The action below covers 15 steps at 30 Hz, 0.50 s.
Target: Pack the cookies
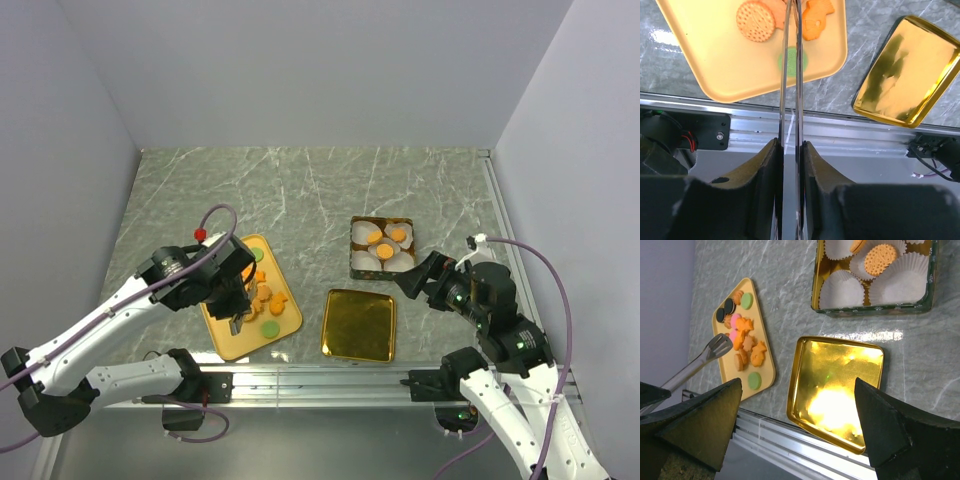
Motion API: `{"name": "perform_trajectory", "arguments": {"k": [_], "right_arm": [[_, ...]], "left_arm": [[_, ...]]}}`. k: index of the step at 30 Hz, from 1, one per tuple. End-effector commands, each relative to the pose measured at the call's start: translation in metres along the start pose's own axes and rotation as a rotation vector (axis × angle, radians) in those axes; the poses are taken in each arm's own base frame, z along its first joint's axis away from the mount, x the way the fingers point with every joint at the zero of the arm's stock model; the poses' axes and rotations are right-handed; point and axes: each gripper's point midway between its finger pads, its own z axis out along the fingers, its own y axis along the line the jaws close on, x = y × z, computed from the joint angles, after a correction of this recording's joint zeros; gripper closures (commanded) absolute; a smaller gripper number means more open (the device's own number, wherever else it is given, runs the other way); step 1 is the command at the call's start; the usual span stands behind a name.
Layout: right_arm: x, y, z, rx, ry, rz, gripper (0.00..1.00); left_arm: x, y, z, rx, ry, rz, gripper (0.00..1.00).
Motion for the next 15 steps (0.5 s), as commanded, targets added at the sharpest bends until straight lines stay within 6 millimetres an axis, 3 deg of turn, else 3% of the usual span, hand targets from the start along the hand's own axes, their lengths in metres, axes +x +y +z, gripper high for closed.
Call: {"name": "perform_trajectory", "arguments": {"k": [1, 5, 10, 15], "right_arm": [[-0.004, 0.001, -0.002, -0.008, -0.026, -0.020, 0.00], [-0.004, 0.000, -0.003, -0.006, -0.034, -0.022, 0.00], [-0.003, -0.001, -0.003, -0.005, -0.030, -0.027, 0.00], [-0.002, -0.001, -0.002, -0.004, -0.025, -0.026, 0.00]], "left_arm": [[-0.007, 0.002, -0.007, 0.000, -0.028, 0.021, 0.72], [-0.004, 0.005, -0.006, -0.001, -0.018, 0.019, 0.70], [0.006, 0.014, 0.003, -0.027, 0.016, 0.031, 0.57], [0.013, 0.023, 0.009, -0.049, 0.028, 0.022, 0.51]]}}
